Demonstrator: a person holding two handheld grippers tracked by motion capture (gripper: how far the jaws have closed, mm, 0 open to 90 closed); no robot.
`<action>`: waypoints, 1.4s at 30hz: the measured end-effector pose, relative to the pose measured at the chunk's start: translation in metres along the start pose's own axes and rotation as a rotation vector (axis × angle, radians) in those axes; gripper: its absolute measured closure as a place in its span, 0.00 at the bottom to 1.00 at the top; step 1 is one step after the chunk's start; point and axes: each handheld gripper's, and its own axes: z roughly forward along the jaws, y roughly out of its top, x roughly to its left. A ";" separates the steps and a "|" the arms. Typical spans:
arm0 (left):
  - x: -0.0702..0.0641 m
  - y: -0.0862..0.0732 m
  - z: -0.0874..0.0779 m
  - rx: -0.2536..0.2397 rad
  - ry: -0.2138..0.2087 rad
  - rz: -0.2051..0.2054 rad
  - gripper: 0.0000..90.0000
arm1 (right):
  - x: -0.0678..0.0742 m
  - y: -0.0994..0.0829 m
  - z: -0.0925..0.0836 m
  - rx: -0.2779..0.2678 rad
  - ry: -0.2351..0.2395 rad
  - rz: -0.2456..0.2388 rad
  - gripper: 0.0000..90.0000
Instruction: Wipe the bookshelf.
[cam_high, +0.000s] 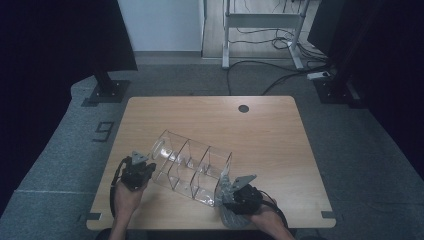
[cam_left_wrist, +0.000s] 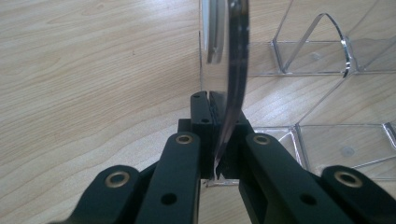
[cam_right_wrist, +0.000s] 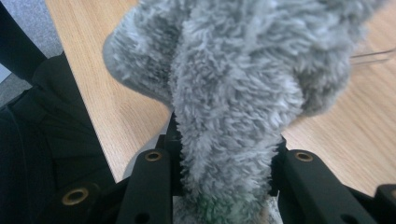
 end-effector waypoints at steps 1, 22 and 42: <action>0.000 0.000 0.000 0.000 -0.001 0.001 0.97 | -0.001 0.000 -0.003 -0.006 -0.009 0.004 0.73; 0.002 -0.001 0.000 -0.006 -0.012 0.011 0.96 | -0.048 -0.005 -0.068 -0.079 -0.147 0.077 0.72; 0.002 -0.001 0.000 -0.014 -0.012 0.022 0.96 | -0.108 -0.028 -0.119 -0.114 -0.331 0.216 0.72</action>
